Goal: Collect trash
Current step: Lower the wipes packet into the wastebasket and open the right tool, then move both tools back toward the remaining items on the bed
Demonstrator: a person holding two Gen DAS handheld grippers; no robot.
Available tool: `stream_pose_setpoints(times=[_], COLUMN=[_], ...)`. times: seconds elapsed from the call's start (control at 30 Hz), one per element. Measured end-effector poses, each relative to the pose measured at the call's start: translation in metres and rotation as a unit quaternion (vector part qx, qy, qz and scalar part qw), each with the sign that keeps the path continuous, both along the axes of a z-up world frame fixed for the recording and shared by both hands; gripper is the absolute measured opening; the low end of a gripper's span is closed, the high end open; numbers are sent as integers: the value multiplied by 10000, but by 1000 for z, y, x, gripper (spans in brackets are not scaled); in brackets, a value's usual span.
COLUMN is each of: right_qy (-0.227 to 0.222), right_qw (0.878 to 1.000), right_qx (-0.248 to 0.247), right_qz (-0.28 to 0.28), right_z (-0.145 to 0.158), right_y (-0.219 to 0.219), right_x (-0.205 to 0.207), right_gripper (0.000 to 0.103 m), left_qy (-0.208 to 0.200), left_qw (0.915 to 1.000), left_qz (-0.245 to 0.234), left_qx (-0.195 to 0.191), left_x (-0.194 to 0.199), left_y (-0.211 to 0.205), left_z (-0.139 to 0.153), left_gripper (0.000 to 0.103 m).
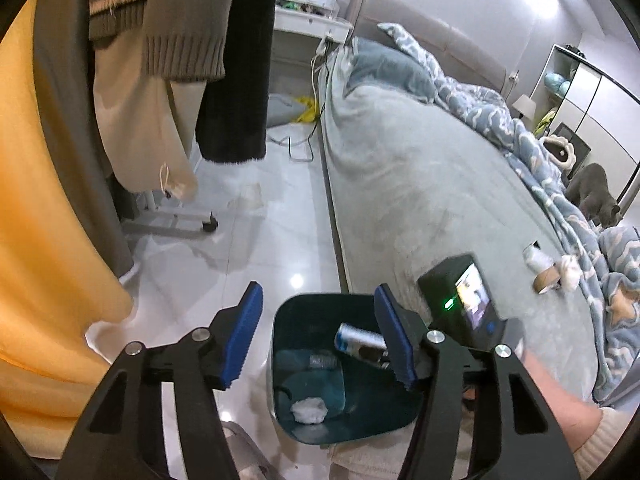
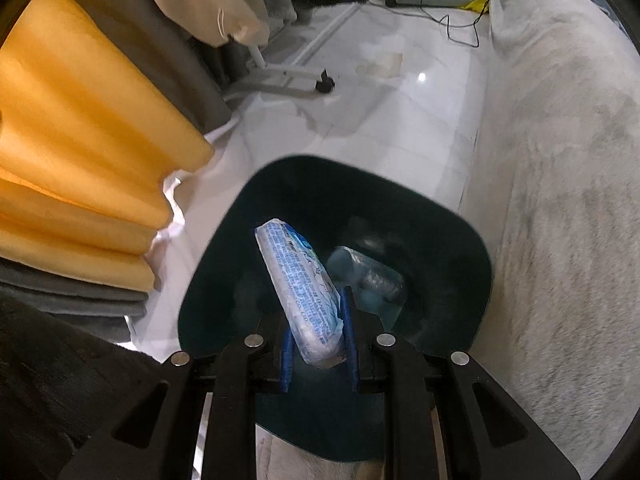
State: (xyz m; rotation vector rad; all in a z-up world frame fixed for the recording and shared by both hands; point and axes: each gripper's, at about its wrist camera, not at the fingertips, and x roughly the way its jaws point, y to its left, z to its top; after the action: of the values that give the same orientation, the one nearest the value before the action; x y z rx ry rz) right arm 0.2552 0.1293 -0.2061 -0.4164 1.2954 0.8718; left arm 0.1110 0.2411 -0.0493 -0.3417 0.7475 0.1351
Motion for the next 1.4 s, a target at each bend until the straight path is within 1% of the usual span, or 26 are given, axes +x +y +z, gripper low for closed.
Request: stream_pose_setpoints(times=[0.23,0.27,0.3,0.33,0.37,0.4,0.47,0.5,0.57,0.63,0.73,0.8,0.87,0.97,1.07,1.27,1.33,1.4], right_qy=[204,222,265,284,265,214,130,85,18,-74,-254,-388,-581,-944,-1324,-1680,-1864,-2099], right_qw=[9991,9989,9985,9982,9981,9982,9985,9988,9994,9997,9990,9976,9955,9913,9859,9771,9730,9681], right_qx=[-349,-402,-463,-501,-527,-523,-460,-392,-236,-42,320,553,737,917,1019,1243,1279,1261], right_qz=[114,128,151,169,179,212,283,292,255,220,164,131,95,19,-86,-398,-462,-531], right_z=[-22,-24,-28,-29,-29,-28,-23,-19,-13,-3,18,32,47,70,90,121,131,141], right_y=[1,1,2,3,3,4,4,4,2,-2,-10,-17,-24,-35,-53,-94,-108,-122], right_x=[-9,-10,-12,-15,-16,-19,-24,-26,-28,-29,-31,-32,-31,-30,-26,-15,-11,-6], right_gripper=[21,24,27,39,54,56,56,56,63,67,70,71,75,76,76,76,76,76], left_qy=[-483,-546,-591,-620,-665,-689,-774,-826,-919,-1051,-1195,-1260,-1284,-1316,-1363,-1345,-1324,-1285], left_qw=[9988,9984,9981,9980,9976,9974,9967,9962,9954,9941,9923,9917,9913,9909,9904,9900,9898,9897], left_qz=[101,125,146,154,181,191,226,237,240,237,198,110,27,-39,-123,-360,-481,-614], left_qx=[-8,-13,-15,-21,-30,-18,100,117,98,135,251,243,275,271,202,211,226,151], left_x=[-12,-13,-15,-15,-17,-17,-18,-19,-23,-23,-22,-20,-18,-15,-9,5,10,16], left_y=[6,7,8,10,11,11,11,11,11,8,-2,-9,-15,-25,-34,-63,-74,-84], left_z=[24,28,31,33,35,37,43,46,51,58,66,68,69,70,72,72,70,69], left_gripper=[57,57,57,57,57,57,57,57,57,57,59,61,62,65,66,69,69,70])
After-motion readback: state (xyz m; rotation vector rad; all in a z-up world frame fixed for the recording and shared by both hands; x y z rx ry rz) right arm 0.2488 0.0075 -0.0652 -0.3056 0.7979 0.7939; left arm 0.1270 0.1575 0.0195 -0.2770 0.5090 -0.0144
